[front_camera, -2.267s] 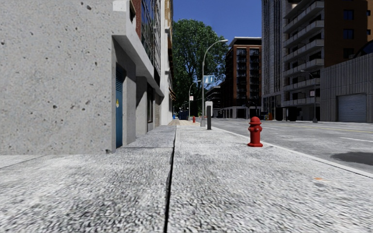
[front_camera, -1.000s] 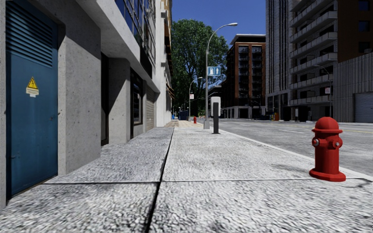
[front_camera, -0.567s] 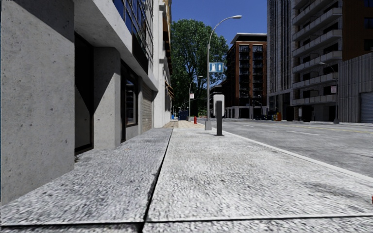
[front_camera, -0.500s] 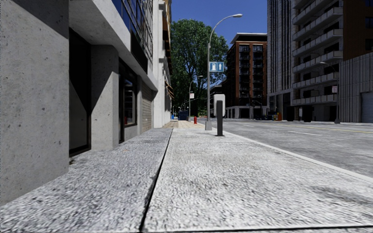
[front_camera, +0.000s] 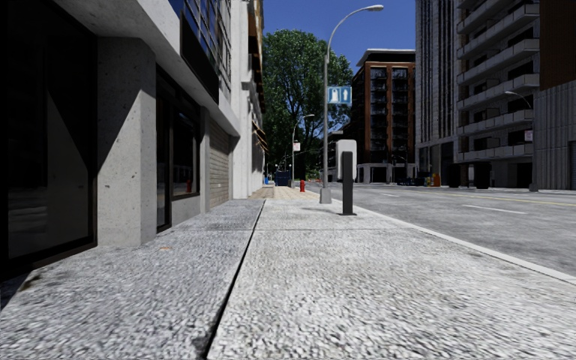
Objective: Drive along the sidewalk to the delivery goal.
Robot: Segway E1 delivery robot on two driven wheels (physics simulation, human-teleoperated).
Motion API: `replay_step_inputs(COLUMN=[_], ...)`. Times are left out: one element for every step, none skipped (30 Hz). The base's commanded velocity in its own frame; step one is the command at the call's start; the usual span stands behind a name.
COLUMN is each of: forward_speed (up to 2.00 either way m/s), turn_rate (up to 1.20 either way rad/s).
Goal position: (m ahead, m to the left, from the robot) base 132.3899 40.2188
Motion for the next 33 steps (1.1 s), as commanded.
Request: replay_step_inputs(forward_speed=[2.00, 2.00, 2.00, 2.00, 2.00, 2.00, 2.00, 2.00, 2.00, 2.00, 2.00, 2.00, 2.00, 2.00, 2.00, 2.00, 2.00, 2.00, 2.00, 2.00, 2.00, 2.00, 2.00, 2.00, 2.00, 2.00, 2.00, 2.00, 2.00, 2.00, 2.00, 2.00, 2.00], turn_rate=[0.00, 0.00, 0.00, 0.00, 0.00, 0.00, 0.00, 0.03, 0.51, 0.74, 0.00, 0.00, 0.00, 0.00, 0.00, 0.00, 0.00, 0.00, 0.00, 0.00, 0.00, 0.00, 0.00, 0.03, 0.52, 0.74, 0.81, 0.81, 0.83, 0.07, 0.01, 0.00, 0.00])
